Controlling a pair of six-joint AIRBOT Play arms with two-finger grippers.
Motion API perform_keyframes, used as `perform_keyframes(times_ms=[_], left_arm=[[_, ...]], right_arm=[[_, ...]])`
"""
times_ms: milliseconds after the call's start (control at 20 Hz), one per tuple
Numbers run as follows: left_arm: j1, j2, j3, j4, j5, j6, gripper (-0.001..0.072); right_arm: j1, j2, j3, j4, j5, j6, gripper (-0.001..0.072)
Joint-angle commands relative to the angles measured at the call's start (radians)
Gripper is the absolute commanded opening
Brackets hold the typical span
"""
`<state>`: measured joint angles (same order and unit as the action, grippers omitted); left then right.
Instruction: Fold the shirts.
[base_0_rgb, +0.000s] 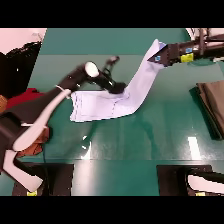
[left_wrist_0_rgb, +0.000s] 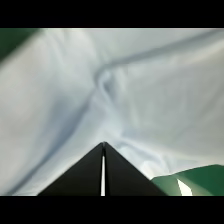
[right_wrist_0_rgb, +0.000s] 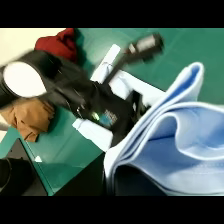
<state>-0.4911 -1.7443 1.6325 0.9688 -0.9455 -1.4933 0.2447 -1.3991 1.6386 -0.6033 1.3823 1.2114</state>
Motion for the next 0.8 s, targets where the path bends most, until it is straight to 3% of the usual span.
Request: perform_keyframes(times_ms=[0,100,300,350,450,500,700,750], left_arm=[[0.137,0.154,0.004,0.084,-0.028,0.002,0.0025],[0.237,0.257,0.004,0.14,-0.051,0.003,0.0025],[0.41,0.424,0.004,0.195,-0.069,0.01,0.0025],[0.444,0.453,0.004,0.196,-0.069,0.01,0.0025],[0.488,0.493,0.004,0.196,-0.076,0.009,0.0026],[0.502,0.504,0.004,0.196,-0.088,0.009,0.0026],[0.515,0.513,0.003,0.201,-0.168,0.02,0.0026],[0.514,0.513,0.003,0.199,-0.188,0.033,0.0026]], right_arm=[[0.097,-0.032,0.002,0.003,-0.044,-0.002,0.0011],[0.198,-0.075,0.002,0.012,-0.11,-0.036,0.0011],[0.46,-0.198,0.003,0.011,-0.373,-0.102,0.0016],[0.525,-0.244,0.023,0.009,-0.443,-0.136,0.0088],[0.62,-0.343,0.115,0.007,-0.504,-0.168,0.0398],[0.647,-0.388,0.173,0.005,-0.49,-0.174,0.0494],[0.616,-0.441,0.325,-0.085,-0.291,-0.123,0.0489],[0.586,-0.42,0.314,-0.146,-0.256,-0.089,0.0444]])
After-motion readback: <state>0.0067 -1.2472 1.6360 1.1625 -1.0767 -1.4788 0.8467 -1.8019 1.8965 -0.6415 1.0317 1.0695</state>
